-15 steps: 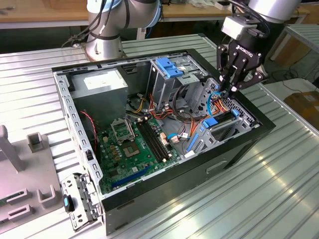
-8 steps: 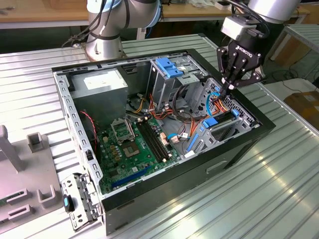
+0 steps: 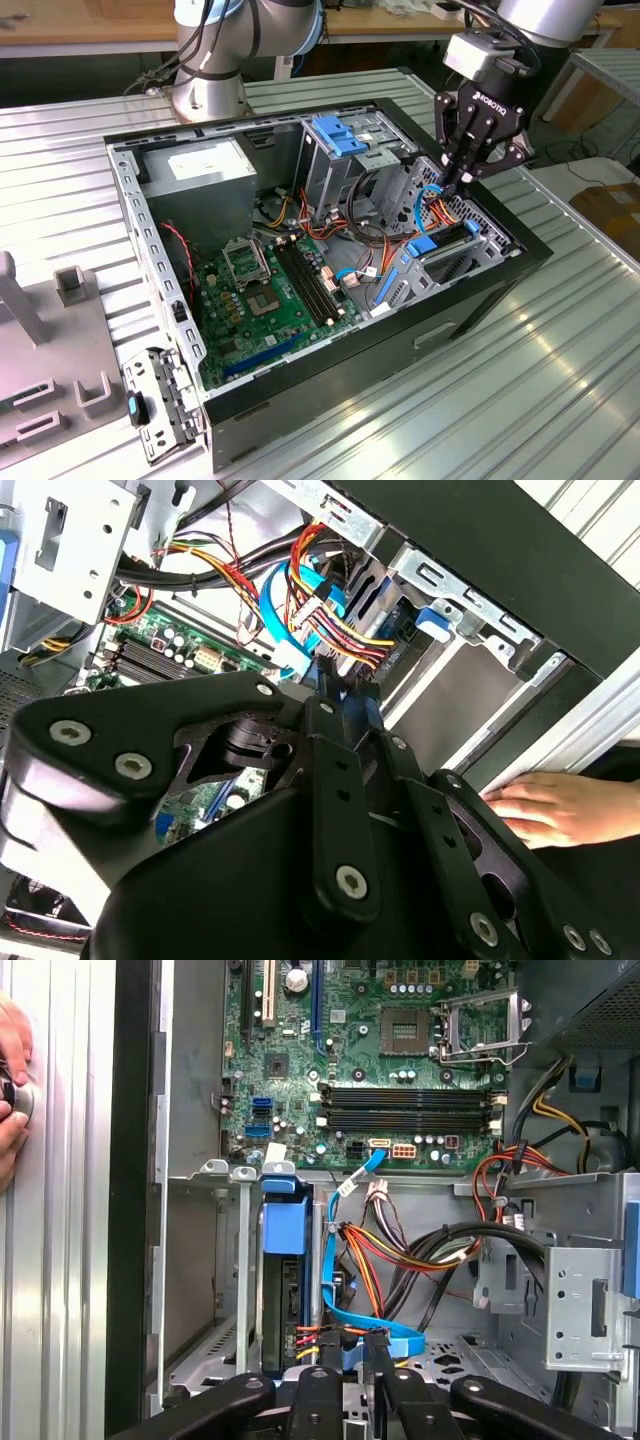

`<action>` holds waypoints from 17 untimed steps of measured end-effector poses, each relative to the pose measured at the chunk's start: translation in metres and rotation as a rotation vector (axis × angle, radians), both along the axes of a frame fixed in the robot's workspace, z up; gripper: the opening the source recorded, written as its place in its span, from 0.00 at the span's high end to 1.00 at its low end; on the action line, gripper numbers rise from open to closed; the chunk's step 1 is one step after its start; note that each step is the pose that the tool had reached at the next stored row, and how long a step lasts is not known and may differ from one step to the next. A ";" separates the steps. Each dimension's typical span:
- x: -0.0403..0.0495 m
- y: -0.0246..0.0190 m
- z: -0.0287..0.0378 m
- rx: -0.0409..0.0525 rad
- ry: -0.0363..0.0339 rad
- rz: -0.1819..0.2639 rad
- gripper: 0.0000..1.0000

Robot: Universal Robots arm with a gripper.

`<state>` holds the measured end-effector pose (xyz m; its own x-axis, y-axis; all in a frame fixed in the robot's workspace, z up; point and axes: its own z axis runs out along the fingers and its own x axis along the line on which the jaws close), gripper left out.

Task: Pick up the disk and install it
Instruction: 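Insert the second disk wire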

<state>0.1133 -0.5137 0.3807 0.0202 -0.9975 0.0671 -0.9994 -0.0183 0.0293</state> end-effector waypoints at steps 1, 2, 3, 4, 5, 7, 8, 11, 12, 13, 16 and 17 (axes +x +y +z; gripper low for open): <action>0.0000 0.0000 -0.0010 -0.0001 0.0000 0.000 0.76; 0.0000 0.0000 -0.0026 -0.0024 0.0000 0.000 0.76; 0.0000 0.0000 -0.0042 -0.0064 0.0000 0.000 0.76; 0.0000 0.0000 -0.0054 -0.0121 0.0000 0.000 0.76; 0.0000 0.0000 -0.0063 -0.0166 0.0000 0.000 0.84; 0.0000 -0.0001 -0.0063 -0.0171 0.0000 0.000 0.84; 0.0000 -0.0002 -0.0064 -0.0169 0.0000 0.000 0.84; -0.0087 -0.0345 -0.0117 0.0965 -0.0001 0.000 0.84; -0.0088 -0.0460 -0.0146 0.1116 -0.0001 0.000 0.84; -0.0089 -0.0467 -0.0151 0.1154 -0.0007 0.000 0.84; -0.0089 -0.0467 -0.0202 0.1202 -0.0007 0.001 0.84; -0.0090 -0.0468 -0.0210 0.1209 -0.0007 0.001 0.84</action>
<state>0.1044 -0.5605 0.3597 0.0217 -0.9983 -0.0537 -0.9994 -0.0231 0.0261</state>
